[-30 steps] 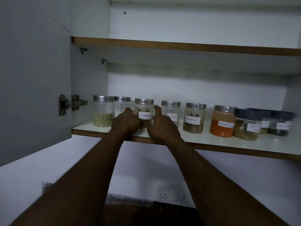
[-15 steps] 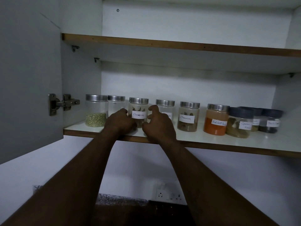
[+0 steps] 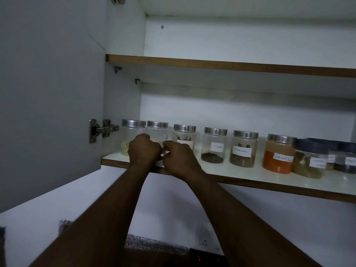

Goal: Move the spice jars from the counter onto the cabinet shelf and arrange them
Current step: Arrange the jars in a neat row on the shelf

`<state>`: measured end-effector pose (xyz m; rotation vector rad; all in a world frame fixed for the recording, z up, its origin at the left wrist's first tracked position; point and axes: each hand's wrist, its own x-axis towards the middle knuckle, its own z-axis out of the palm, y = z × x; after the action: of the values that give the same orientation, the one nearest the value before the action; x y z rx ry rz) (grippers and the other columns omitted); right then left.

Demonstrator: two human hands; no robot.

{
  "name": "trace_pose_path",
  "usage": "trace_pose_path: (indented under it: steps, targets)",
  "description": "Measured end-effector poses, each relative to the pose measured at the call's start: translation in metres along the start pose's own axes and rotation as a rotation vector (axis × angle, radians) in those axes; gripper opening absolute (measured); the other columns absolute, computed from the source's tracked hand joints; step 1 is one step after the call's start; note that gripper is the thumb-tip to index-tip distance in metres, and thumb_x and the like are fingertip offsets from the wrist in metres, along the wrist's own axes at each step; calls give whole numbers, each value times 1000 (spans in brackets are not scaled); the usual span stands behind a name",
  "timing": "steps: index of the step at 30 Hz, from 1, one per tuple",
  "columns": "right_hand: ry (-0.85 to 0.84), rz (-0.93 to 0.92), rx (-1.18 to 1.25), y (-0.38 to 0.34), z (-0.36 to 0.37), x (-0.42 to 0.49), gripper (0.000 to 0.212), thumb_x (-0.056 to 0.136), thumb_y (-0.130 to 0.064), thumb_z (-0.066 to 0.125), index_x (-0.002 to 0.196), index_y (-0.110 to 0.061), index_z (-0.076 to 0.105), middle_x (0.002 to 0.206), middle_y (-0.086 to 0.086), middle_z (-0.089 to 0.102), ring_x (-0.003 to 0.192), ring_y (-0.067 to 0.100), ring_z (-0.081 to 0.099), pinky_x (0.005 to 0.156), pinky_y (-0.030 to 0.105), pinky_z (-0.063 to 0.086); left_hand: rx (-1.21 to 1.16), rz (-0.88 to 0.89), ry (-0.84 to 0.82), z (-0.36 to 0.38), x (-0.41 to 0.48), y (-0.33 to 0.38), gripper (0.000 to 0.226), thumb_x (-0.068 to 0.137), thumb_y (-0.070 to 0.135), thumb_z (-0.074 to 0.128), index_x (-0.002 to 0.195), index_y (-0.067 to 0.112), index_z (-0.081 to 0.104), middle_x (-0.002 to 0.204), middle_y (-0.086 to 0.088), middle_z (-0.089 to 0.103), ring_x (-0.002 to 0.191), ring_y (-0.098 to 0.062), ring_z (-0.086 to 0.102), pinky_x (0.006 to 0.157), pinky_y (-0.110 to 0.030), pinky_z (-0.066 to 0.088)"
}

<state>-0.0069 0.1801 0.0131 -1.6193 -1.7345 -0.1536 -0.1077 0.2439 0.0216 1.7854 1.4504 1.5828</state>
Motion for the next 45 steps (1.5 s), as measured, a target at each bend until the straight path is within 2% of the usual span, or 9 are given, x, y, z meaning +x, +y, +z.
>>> trace_pose_path:
  steps: [4,9,13,20,25,29,36,40,45]
  targets:
    - [-5,125,-29,-11,7,18,47,94,-18,63,138,-5,54,127,15,67,117,32,63,88,33,49,19,-36,-59,-2,7,0,20,83,10,66,100,0,70,101,-17,72,94,-31,68,68,-28,41]
    - [5,241,-58,-11,14,34,38,100,-25,55,130,-1,51,125,18,65,116,34,61,85,37,47,70,-79,-164,0,18,2,15,89,16,65,95,4,60,106,-18,68,90,-29,61,71,-31,42]
    - [-3,264,-81,-8,17,45,46,104,-30,50,138,0,45,130,20,63,119,35,60,90,39,48,127,-76,-253,3,28,1,33,94,20,59,118,-3,60,121,-21,63,108,-35,63,85,-36,52]
    - [-162,305,-104,-6,21,55,101,96,-33,65,163,-13,-8,150,20,49,136,36,50,111,48,43,149,-95,-379,3,34,2,63,96,24,62,145,-3,35,144,-23,48,131,-36,51,107,-43,46]
    - [-45,257,41,-2,22,50,80,94,-30,64,159,-17,20,140,14,60,126,34,58,105,48,48,128,-54,-348,5,37,-6,57,94,26,63,140,0,41,136,-22,55,122,-37,57,102,-42,48]
    - [190,270,154,-1,19,34,67,80,-17,69,142,-18,46,127,9,68,116,27,64,88,30,49,131,11,-243,6,30,-9,50,89,23,68,130,2,47,126,-20,60,115,-37,60,89,-38,48]
    - [271,250,118,-5,20,28,64,80,-20,69,140,-16,46,125,9,67,116,29,63,81,29,44,257,93,-372,3,31,-9,46,84,25,73,123,8,56,123,-14,66,111,-33,64,84,-34,49]
    - [330,246,110,-6,18,26,54,79,-22,69,130,-17,51,117,7,69,109,28,65,78,29,47,153,119,-438,-3,31,-6,22,86,17,70,104,12,60,116,-15,69,104,-32,66,83,-35,52]
    - [414,186,86,-11,21,20,35,83,-23,69,117,-20,58,100,0,70,90,19,65,69,29,48,-90,111,31,-14,-1,-21,33,79,3,65,112,10,64,111,-9,67,97,-26,66,76,-31,52]
